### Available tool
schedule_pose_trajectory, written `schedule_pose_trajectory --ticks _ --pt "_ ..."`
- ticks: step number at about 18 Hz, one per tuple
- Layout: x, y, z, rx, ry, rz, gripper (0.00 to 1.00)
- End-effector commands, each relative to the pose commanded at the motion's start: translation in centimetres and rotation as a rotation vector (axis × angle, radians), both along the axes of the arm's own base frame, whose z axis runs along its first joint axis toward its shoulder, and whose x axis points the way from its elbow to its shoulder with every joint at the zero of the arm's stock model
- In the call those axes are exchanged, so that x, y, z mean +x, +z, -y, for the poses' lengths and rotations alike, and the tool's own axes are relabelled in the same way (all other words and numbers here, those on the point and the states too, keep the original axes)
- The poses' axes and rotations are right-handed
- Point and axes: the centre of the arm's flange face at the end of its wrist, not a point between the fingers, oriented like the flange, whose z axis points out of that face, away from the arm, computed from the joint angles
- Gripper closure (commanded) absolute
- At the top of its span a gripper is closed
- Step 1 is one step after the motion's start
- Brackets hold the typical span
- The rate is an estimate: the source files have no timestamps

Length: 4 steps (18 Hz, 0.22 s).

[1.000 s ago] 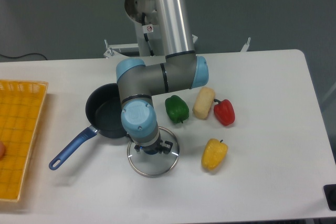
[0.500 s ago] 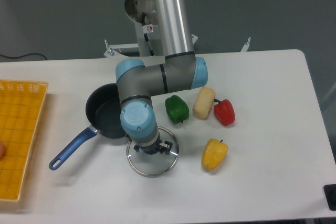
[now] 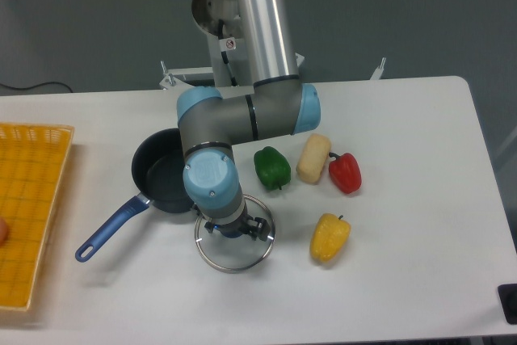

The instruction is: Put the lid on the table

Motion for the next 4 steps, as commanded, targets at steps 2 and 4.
schedule_pose_trajectory --ticks 2,4 --pt "-0.02 0.86 0.32 0.007 -0.002 -0.008 0.00" --pt "0.22 0.74 0.37 0.001 -0.005 -0.008 0.00"
